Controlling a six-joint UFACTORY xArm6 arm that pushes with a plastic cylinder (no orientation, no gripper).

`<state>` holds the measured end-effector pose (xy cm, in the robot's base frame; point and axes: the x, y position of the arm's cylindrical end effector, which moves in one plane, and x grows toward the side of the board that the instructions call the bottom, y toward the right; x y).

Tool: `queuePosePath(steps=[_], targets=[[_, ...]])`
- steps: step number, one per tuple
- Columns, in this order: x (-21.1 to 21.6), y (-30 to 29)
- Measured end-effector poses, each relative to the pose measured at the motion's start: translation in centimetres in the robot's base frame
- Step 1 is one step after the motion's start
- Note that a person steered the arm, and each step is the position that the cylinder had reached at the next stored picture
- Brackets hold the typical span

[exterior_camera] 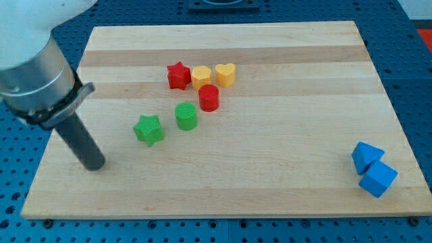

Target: Slide the green star right a bit

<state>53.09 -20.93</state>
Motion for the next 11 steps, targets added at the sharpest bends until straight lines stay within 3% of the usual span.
queuePosePath(steps=[1,8,10,11], targets=[[-6.4,1.4],[-4.5,4.6],[-6.6,4.6],[-4.8,5.4]])
